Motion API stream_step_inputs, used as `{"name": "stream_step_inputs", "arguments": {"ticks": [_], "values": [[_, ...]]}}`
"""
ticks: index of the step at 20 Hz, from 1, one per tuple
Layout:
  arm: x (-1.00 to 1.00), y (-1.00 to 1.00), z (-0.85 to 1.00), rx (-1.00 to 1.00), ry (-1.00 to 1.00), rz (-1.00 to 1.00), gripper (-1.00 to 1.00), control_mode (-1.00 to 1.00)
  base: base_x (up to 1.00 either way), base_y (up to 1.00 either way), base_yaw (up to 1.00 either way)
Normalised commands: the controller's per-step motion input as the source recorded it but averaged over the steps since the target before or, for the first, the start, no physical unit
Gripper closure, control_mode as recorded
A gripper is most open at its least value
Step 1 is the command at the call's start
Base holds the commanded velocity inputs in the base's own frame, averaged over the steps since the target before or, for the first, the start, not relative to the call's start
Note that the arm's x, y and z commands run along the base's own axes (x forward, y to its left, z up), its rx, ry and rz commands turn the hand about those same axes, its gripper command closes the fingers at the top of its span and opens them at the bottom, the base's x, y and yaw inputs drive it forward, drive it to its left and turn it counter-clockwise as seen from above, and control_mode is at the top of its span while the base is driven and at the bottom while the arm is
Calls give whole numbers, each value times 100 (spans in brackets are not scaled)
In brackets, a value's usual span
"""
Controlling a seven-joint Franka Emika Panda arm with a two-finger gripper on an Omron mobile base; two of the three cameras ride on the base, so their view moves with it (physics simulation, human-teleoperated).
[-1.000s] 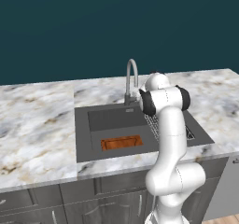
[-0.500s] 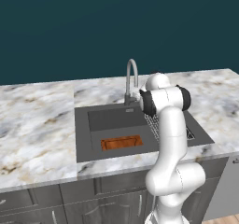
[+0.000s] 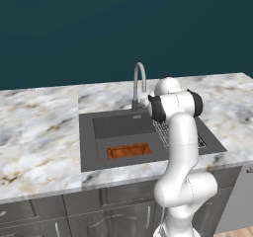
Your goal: Turn on the sink faucet with hot water and rinse the cutting board for ten seconds, then turn off the faucet. Push the cutting board to reach the water if necessary.
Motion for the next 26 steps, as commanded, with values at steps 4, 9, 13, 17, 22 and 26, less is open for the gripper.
{"name": "stream_step_inputs", "arguments": {"ticks": [4, 9, 13, 17, 22, 26], "values": [[-4, -28, 0, 0, 0, 0, -100, -100, 0, 0, 0], [0, -39, 0, 0, 0, 0, -100, -100, 0, 0, 0], [0, -48, 0, 0, 0, 0, -100, -100, 0, 0, 0], [-1, -49, 0, 0, 0, 0, -100, -100, 0, 0, 0], [-6, -50, 0, 0, 0, 0, -100, -100, 0, 0, 0], [-17, -56, 0, 0, 0, 0, -100, -100, 0, 0, 0]]}}
